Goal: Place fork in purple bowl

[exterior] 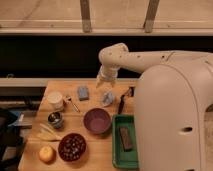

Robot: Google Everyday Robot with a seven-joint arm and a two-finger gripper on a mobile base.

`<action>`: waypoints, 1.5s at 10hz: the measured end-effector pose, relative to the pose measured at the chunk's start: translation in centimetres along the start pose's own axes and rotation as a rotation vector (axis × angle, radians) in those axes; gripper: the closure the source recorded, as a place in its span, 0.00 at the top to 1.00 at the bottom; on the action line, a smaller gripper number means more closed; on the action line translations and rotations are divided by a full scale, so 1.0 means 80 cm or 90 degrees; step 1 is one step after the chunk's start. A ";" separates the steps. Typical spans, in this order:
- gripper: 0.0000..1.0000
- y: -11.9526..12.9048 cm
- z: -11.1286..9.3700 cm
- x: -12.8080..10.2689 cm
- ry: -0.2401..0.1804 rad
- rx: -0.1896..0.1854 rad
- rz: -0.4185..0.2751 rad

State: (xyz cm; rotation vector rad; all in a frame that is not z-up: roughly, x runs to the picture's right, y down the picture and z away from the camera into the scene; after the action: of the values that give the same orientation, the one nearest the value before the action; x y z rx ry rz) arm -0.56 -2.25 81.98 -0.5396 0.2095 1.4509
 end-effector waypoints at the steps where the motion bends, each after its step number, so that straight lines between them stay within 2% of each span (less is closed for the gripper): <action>1: 0.62 0.012 0.001 0.002 0.006 -0.007 -0.017; 6: 0.62 0.013 0.003 0.003 0.009 -0.005 -0.019; 7: 0.62 0.017 0.007 0.005 0.012 -0.001 -0.033; 9: 0.62 0.050 0.023 0.000 0.020 0.003 -0.078; 11: 0.62 0.101 0.047 -0.011 0.033 0.000 -0.132; 13: 0.62 0.160 0.070 -0.013 0.050 -0.018 -0.206; 14: 0.62 0.185 0.078 -0.002 0.058 -0.030 -0.255; 15: 0.62 0.198 0.080 0.001 0.057 -0.037 -0.273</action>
State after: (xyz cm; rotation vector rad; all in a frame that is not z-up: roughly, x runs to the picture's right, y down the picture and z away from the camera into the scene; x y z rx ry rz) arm -17.13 1.26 83.92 -0.6527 0.1134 1.0198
